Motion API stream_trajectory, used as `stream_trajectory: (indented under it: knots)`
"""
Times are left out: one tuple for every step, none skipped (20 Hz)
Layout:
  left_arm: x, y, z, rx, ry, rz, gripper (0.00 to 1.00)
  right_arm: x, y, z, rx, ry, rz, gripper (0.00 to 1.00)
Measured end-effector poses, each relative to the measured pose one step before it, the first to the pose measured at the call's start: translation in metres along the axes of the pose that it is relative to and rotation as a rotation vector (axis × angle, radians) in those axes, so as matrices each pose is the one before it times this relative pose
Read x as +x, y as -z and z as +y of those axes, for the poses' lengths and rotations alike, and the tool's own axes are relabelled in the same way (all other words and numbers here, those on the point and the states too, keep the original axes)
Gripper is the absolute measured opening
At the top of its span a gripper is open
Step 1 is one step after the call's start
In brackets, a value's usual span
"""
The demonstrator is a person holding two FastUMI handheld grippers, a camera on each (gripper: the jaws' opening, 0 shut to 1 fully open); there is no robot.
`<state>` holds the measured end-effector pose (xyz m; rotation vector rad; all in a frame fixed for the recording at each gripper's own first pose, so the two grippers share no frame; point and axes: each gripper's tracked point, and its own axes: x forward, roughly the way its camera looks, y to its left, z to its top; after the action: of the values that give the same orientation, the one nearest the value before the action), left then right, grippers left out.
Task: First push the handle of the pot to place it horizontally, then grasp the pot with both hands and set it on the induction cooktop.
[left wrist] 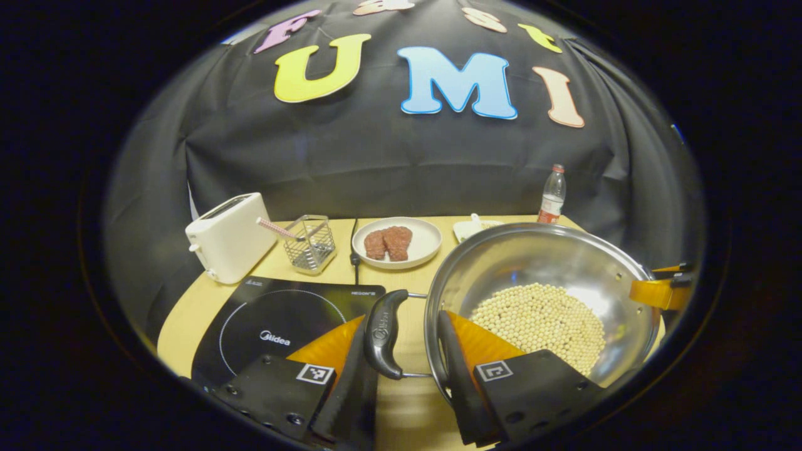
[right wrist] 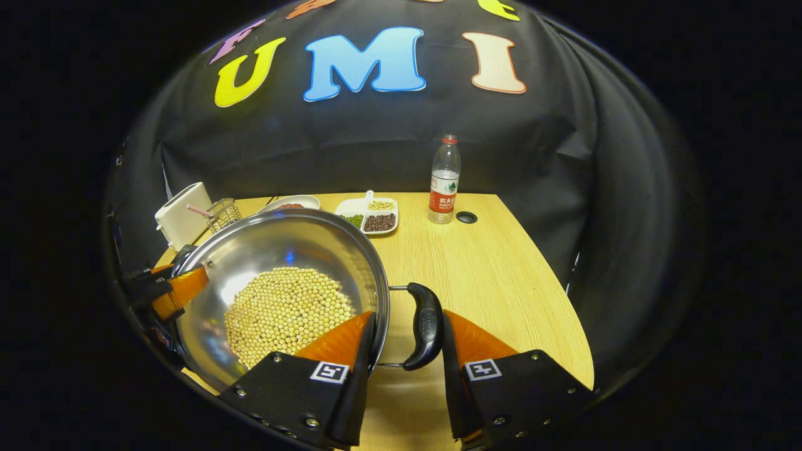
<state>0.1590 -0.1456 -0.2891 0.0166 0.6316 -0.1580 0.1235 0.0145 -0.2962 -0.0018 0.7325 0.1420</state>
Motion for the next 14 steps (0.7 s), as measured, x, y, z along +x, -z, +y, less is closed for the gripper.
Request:
stream_trajectory:
  knots:
    - [-0.00154, 0.00025, 0.00583, 0.00250, 0.00498, 0.00188, 0.68, -0.00334, 0.00001, 0.00610, 0.00690, 0.00622, -0.00024, 0.53]
    - [-0.00180, -0.00126, 0.00606, 0.00473, 0.00614, -0.00257, 0.64, -0.00310, 0.00057, 0.00638, 0.00351, 0.00386, -0.00159, 0.53]
    - [-0.00254, -0.00258, 0.00661, 0.00549, 0.00265, -0.00819, 0.64, -0.00119, 0.00057, 0.00641, 0.00614, 0.00241, 0.00065, 0.53]
    - [-0.00160, -0.00173, 0.00699, 0.00667, 0.00224, -0.00418, 0.64, -0.00325, 0.00118, 0.00634, 0.00526, 0.00332, 0.00197, 0.53]
    - [-0.00082, 0.00087, 0.00619, 0.00390, 0.00419, -0.00174, 0.68, -0.00336, 0.00059, 0.00669, 0.00401, 0.00351, -0.00127, 0.53]
    - [-0.00103, 0.00032, 0.00603, 0.00065, 0.00600, -0.00052, 0.63, -0.00232, -0.00041, 0.00600, 0.00202, 0.00379, -0.00340, 0.53]
    - [-0.00149, 0.00016, 0.00647, -0.00065, 0.00409, 0.00077, 0.63, -0.00309, 0.00066, 0.00540, 0.00093, 0.00274, 0.00007, 0.53]
    - [-0.00078, -0.00037, 0.00712, 0.00108, 0.00224, -0.00065, 0.68, 0.00176, 0.00171, 0.00349, 0.00200, 0.00202, 0.00039, 0.53]
    - [-0.00297, 0.00151, 0.00622, 0.00087, 0.00361, -0.00048, 0.64, -0.00158, 0.00035, 0.00484, 0.00403, 0.00265, -0.00373, 0.53]
    - [-0.00200, 0.00082, 0.00656, 0.00020, 0.00319, -0.00064, 0.64, -0.00398, -0.00022, 0.00832, 0.00267, 0.00228, -0.00254, 0.53]
    - [-0.00141, 0.00011, 0.00705, 0.00153, 0.00357, -0.00037, 0.64, -0.00340, 0.00199, 0.00787, 0.00209, 0.00318, -0.00075, 0.53]
    - [-0.00005, 0.00136, 0.00551, 0.00366, 0.00338, 0.00052, 0.64, -0.00348, 0.00097, 0.00671, 0.00148, 0.00355, -0.00043, 0.53]
    - [-0.00059, -0.00017, 0.00683, 0.00221, 0.00304, -0.00082, 0.64, -0.00046, 0.00086, 0.00700, 0.00146, 0.00199, -0.00110, 0.53]
    - [-0.00085, 0.00021, 0.00751, -0.00073, 0.00228, -0.00291, 0.64, -0.00089, 0.00046, 0.00684, 0.00121, 0.00073, -0.00164, 0.53]
